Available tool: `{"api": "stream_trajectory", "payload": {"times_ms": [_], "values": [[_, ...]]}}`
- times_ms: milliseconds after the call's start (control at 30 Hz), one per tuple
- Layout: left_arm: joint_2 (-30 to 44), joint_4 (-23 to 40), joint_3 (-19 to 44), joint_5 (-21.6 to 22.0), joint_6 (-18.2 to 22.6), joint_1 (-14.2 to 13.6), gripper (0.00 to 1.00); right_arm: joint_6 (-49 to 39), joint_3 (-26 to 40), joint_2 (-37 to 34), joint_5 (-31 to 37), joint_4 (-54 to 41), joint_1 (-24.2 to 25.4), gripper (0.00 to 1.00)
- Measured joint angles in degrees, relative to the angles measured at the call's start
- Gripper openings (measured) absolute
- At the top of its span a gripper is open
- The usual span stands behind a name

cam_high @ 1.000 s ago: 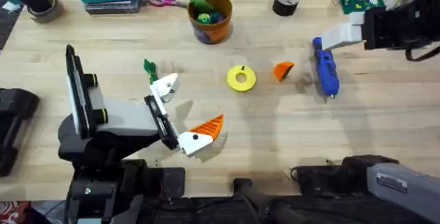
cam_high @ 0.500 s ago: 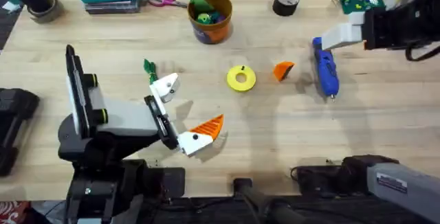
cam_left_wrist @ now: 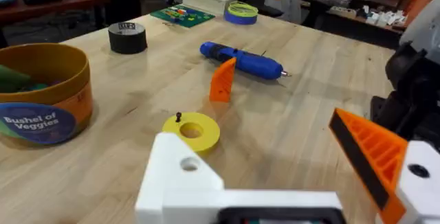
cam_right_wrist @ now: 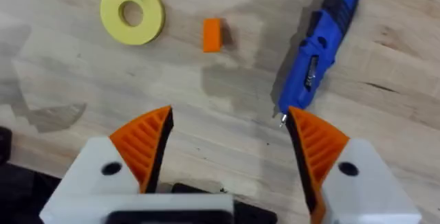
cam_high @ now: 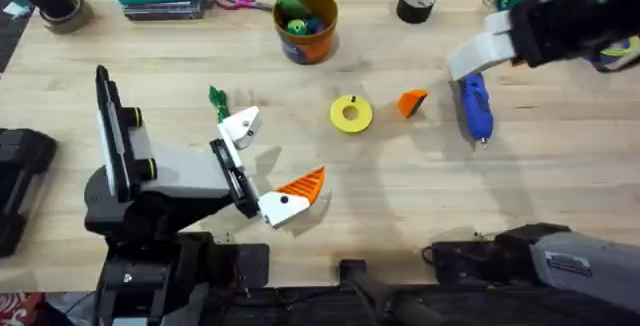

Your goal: Pick up the gripper from the table and insert it into the empty holder that is missing its gripper. Then pick up a screw, insert it into the mounting hole, and use the screwdriver to tighten it. Finally, clean up the table by picking up the vegetable and placing it into the bucket.

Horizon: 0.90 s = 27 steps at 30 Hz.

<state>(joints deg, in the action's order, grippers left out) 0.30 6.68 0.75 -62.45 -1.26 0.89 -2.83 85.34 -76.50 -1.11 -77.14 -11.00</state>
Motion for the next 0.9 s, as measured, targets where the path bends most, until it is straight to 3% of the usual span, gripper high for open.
{"api": "stream_trajectory", "payload": {"times_ms": [500, 900], "values": [[0.00, 0.04, 0.00, -0.38, 0.00, 0.00, 0.942, -1.55, 1.83, -9.93, 0.22, 3.02, -7.99, 0.997], [0.00, 0.07, 0.00, -0.56, 0.00, 0.00, 0.943, 6.17, -13.13, -9.98, 0.41, 16.35, -7.20, 0.996]]}}
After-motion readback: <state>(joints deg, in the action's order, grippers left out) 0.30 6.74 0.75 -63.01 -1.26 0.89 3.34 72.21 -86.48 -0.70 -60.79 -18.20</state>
